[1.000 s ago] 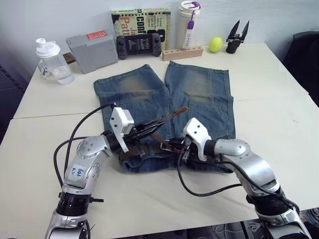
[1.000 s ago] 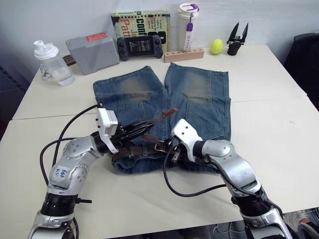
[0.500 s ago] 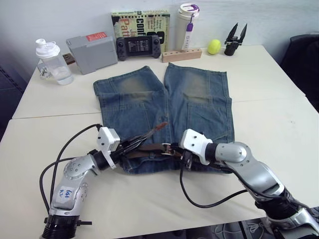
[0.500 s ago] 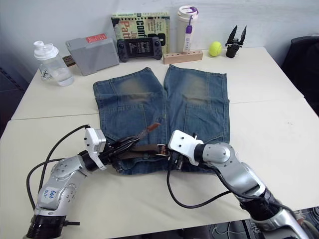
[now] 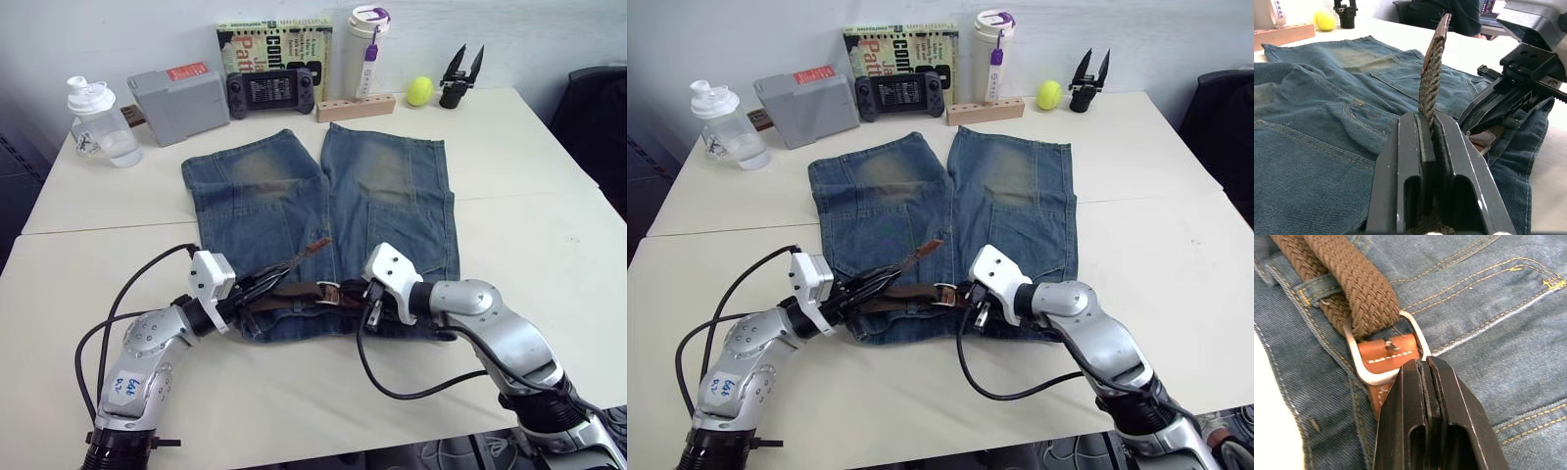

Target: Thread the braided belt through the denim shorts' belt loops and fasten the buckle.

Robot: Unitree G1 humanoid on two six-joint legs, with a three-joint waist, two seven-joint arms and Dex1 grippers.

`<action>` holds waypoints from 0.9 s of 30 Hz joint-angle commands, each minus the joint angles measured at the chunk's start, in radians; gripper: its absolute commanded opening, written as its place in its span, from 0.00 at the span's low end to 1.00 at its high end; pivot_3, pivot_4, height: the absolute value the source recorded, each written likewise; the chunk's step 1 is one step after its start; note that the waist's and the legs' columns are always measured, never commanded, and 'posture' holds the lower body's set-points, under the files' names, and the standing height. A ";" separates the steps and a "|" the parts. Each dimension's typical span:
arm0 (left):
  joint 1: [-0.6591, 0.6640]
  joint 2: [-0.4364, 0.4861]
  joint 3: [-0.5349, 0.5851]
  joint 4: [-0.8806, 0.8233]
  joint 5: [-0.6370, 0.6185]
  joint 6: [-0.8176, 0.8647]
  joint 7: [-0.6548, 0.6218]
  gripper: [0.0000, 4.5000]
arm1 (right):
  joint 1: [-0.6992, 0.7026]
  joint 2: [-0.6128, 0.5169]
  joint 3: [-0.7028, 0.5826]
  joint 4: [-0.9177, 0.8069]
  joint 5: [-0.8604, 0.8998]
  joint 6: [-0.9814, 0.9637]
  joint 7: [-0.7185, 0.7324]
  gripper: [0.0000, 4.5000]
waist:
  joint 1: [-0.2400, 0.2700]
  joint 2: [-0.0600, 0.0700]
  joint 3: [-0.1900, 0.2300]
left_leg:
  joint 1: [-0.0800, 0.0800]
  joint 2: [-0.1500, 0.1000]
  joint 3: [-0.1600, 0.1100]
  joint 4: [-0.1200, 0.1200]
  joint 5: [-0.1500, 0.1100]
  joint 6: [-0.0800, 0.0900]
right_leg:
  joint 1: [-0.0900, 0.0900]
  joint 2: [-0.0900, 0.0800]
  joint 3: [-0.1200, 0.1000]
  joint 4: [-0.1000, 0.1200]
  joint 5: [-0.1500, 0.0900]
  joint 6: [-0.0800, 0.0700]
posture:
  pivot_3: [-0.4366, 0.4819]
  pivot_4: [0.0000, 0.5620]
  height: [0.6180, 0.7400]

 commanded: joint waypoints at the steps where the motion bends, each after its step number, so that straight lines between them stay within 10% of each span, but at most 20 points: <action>1: -0.018 0.001 0.006 -0.022 -0.006 -0.012 0.009 0.00 | -0.018 0.016 0.019 -0.047 0.012 0.006 -0.005 0.01 | 0.000 0.000 0.000 | 0.000 0.000 0.000 0.000 0.000 0.000 | 0.000 0.000 0.000 0.000 0.000 0.000 | 0.48 0.27 0.84; 15: -0.018 -0.001 -0.012 -0.010 0.011 -0.026 0.015 0.00 | -0.046 0.042 0.118 -0.052 -0.023 0.001 -0.021 0.01 | -0.001 0.000 0.000 | 0.000 0.000 0.000 0.000 0.000 0.000 | 0.000 0.000 0.000 0.000 0.000 0.000 | 0.48 0.27 0.84; 27: -0.005 0.024 0.006 -0.001 0.007 -0.045 0.002 0.00 | -0.156 -0.047 -0.100 0.017 0.198 0.022 0.187 0.01 | 0.000 0.000 0.000 | 0.000 0.000 0.000 0.000 0.000 0.000 | 0.000 0.000 0.000 0.000 0.000 0.000 | 0.48 0.27 0.84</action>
